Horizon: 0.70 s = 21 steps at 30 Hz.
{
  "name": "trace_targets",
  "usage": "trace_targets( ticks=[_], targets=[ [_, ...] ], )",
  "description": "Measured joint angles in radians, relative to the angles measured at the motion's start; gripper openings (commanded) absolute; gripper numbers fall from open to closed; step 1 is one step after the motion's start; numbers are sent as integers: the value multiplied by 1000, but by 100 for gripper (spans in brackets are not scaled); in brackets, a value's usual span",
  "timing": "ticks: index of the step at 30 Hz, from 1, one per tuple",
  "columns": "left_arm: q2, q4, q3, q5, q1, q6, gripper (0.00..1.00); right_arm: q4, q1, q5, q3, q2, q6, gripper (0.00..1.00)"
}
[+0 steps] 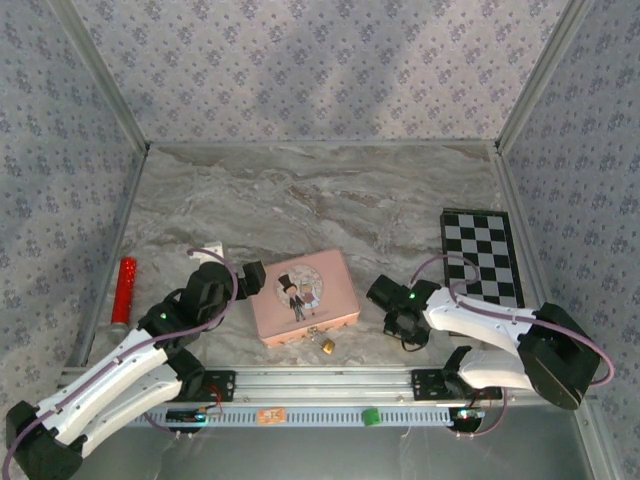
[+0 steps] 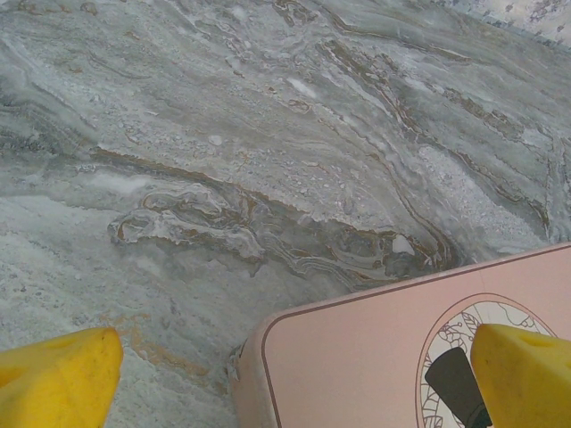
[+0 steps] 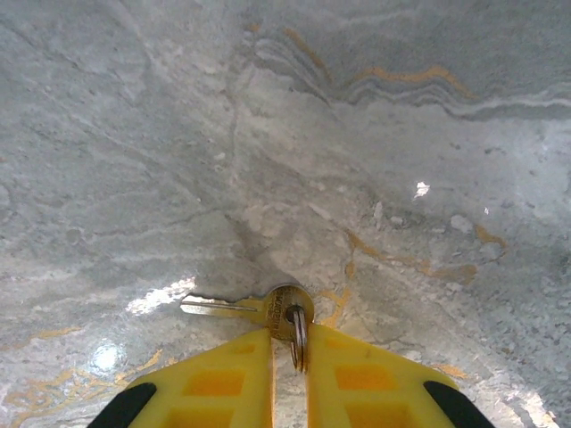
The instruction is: Unlock a padlock with a key
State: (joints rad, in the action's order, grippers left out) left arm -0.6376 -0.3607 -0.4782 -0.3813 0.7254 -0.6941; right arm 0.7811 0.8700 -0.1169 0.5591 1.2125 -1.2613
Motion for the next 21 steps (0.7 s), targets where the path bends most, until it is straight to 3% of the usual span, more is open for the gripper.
trace_targets(
  ticks=[17, 19, 21],
  targets=[
    [-11, 17, 1, 0, -4, 0, 100, 61, 45, -75, 72, -14, 24, 1],
    [-11, 17, 1, 0, -4, 0, 100, 70, 45, -81, 76, -32, 36, 2],
    [-11, 17, 1, 0, -4, 0, 100, 79, 41, -82, 76, -49, 44, 12]
  ],
)
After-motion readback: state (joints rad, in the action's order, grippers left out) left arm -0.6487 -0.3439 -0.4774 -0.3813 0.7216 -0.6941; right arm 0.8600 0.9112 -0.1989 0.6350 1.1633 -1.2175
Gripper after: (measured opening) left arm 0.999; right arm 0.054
